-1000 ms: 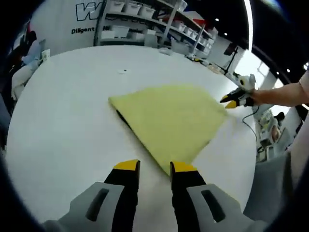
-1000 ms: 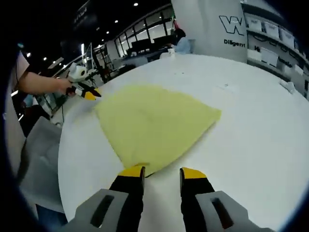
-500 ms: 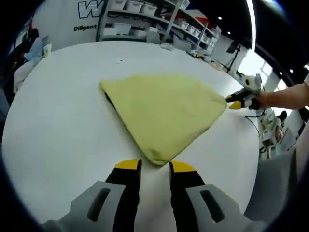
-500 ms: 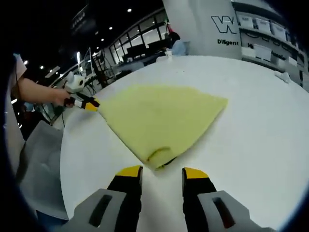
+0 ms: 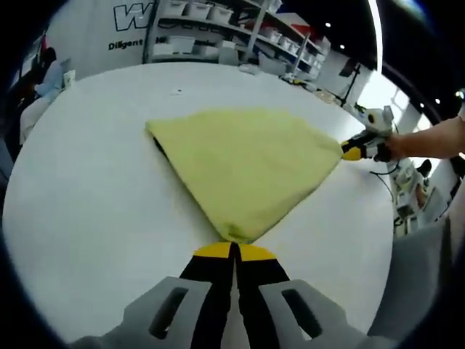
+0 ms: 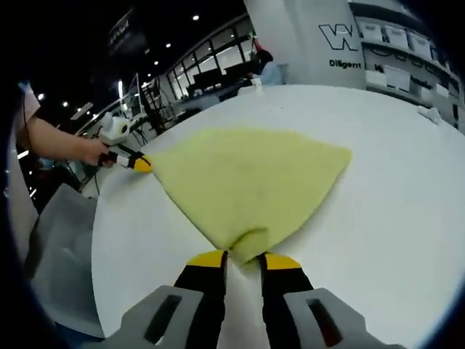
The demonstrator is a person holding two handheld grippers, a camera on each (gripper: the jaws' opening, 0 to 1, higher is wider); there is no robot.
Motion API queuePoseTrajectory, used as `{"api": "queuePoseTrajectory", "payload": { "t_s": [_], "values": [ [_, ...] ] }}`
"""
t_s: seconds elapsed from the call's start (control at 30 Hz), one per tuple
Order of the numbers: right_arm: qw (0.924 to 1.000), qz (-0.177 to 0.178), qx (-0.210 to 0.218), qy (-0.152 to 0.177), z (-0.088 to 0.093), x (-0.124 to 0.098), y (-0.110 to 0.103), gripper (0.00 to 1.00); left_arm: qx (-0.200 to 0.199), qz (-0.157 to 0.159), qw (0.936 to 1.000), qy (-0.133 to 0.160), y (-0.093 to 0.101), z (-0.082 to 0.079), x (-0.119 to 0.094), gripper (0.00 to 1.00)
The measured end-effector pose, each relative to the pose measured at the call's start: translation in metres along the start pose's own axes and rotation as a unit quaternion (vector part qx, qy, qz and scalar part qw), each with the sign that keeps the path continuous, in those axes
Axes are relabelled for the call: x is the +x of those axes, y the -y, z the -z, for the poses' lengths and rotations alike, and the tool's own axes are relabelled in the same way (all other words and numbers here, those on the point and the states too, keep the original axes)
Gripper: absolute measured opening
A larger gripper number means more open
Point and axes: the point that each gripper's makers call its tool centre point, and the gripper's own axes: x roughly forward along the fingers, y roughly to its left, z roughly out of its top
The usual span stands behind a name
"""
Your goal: Fold the garment on the visible template until the final outline fits inside the template.
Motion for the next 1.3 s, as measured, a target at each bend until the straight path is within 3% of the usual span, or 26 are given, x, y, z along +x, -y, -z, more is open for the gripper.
{"api": "queuePoseTrajectory", "payload": {
  "t_s": [0.3,0.57,0.67,0.7,0.77,0.8,0.87,0.97,1.13,1.3],
  "values": [
    [0.9991,-0.017,-0.039,-0.009,-0.001,-0.011,0.005,0.00,0.011,0.002,0.9999,0.004,-0.010,-0.002,-0.007,0.00],
    [0.9974,-0.017,-0.064,-0.028,0.006,-0.022,0.016,0.00,0.046,-0.001,0.9988,-0.016,-0.025,0.006,-0.023,0.00],
    [0.9975,-0.018,-0.063,-0.027,0.006,-0.022,0.014,0.00,0.037,0.027,0.9989,-0.009,-0.012,0.002,-0.026,0.00],
    [0.9977,-0.017,-0.060,-0.026,0.005,-0.021,0.014,0.00,0.038,0.020,0.9990,-0.012,-0.013,0.002,-0.025,0.01],
    [0.9978,-0.016,-0.059,-0.025,0.005,-0.020,0.014,0.00,0.011,0.011,0.9999,-0.006,-0.012,0.002,-0.018,0.11],
    [0.9979,-0.017,-0.057,-0.025,0.005,-0.019,0.012,0.00,-0.012,0.029,0.9995,-0.005,-0.003,0.001,-0.015,0.21],
    [0.9979,-0.016,-0.058,-0.026,0.005,-0.019,0.013,0.00,-0.007,0.034,0.9994,0.001,0.003,-0.003,-0.010,0.24],
    [0.9980,-0.016,-0.057,-0.025,0.004,-0.019,0.011,0.00,-0.012,0.035,0.9993,0.002,0.008,-0.006,-0.001,0.22],
    [0.9980,-0.016,-0.056,-0.026,0.005,-0.018,0.011,0.00,-0.015,0.027,0.9995,0.003,0.006,-0.007,0.004,0.06],
    [0.9980,-0.013,-0.056,-0.027,0.007,-0.018,0.015,0.00,0.039,0.042,0.9984,0.000,0.007,-0.006,-0.001,0.00]
  ]
}}
